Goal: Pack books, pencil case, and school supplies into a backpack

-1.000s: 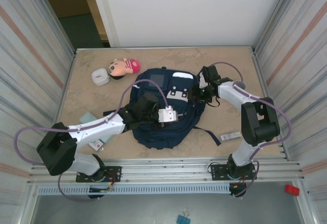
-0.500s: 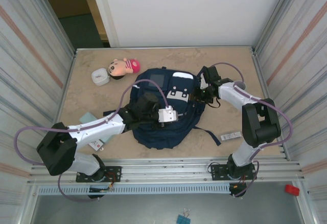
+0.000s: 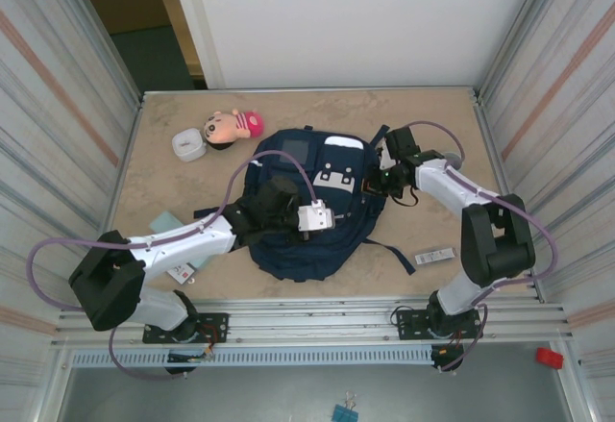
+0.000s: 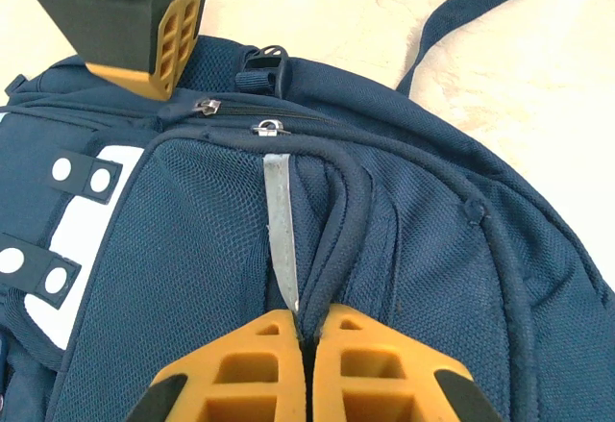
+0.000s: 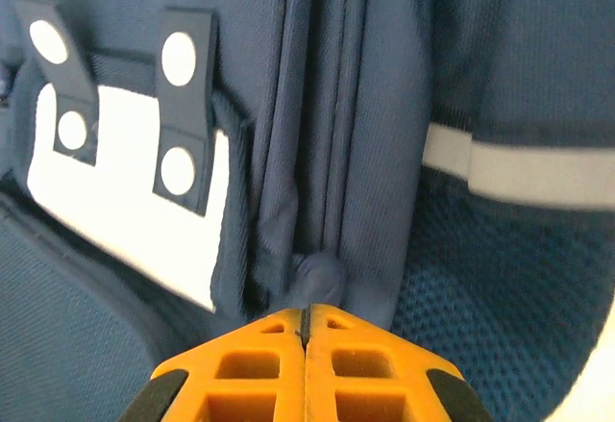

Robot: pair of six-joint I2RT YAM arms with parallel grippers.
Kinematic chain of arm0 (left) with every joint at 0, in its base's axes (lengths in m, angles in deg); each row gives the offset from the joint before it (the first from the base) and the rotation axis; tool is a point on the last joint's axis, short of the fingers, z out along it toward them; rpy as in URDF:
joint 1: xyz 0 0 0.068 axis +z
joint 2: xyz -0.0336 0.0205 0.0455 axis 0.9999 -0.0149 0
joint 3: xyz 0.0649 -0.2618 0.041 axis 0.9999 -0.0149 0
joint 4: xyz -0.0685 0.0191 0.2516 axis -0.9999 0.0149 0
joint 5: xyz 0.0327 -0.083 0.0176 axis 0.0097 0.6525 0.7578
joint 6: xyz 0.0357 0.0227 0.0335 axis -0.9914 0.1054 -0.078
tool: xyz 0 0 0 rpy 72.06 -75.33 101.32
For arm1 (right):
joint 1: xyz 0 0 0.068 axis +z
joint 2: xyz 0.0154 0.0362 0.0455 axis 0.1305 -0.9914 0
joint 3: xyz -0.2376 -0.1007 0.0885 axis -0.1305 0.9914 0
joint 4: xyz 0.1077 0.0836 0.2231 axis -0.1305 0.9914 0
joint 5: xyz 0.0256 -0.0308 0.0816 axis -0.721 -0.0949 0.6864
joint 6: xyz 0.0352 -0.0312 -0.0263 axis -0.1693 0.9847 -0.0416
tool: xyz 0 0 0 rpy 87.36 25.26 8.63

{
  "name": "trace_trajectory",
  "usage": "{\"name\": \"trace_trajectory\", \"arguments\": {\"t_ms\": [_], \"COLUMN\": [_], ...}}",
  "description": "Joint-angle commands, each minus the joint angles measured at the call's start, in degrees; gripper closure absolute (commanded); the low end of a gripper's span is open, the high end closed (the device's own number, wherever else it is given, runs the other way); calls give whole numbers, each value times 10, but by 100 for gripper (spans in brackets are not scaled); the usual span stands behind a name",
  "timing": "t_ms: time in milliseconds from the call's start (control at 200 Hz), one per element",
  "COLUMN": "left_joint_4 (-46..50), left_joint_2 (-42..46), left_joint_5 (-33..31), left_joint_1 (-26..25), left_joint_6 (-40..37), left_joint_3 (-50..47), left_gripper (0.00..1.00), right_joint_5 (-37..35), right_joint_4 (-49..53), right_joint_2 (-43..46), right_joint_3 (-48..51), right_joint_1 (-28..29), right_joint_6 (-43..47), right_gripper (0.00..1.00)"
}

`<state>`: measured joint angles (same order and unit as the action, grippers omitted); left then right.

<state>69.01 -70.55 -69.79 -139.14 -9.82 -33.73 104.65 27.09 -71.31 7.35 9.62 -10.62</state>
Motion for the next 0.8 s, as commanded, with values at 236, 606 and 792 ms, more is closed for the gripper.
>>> {"name": "trace_trajectory", "arguments": {"t_ms": [236, 606, 792], "left_joint_4": [-54, -53, -50], "left_joint_2": [12, 29, 32], "left_joint_5": [-16, -3, -4], "left_joint_1": [-1, -2, -3], "left_joint_6": [22, 24, 23], "left_joint_3": [-3, -13, -13], "left_gripper": [100, 100, 100], "right_joint_5": [23, 51, 24], "right_joint_4": [27, 13, 17], "right_joint_2": [56, -23, -59], "right_joint_3": [41, -4, -31], "right_joint_1": [-7, -24, -11], "right_joint_6": [-9, 7, 13], "right_gripper": [94, 61, 62]}}
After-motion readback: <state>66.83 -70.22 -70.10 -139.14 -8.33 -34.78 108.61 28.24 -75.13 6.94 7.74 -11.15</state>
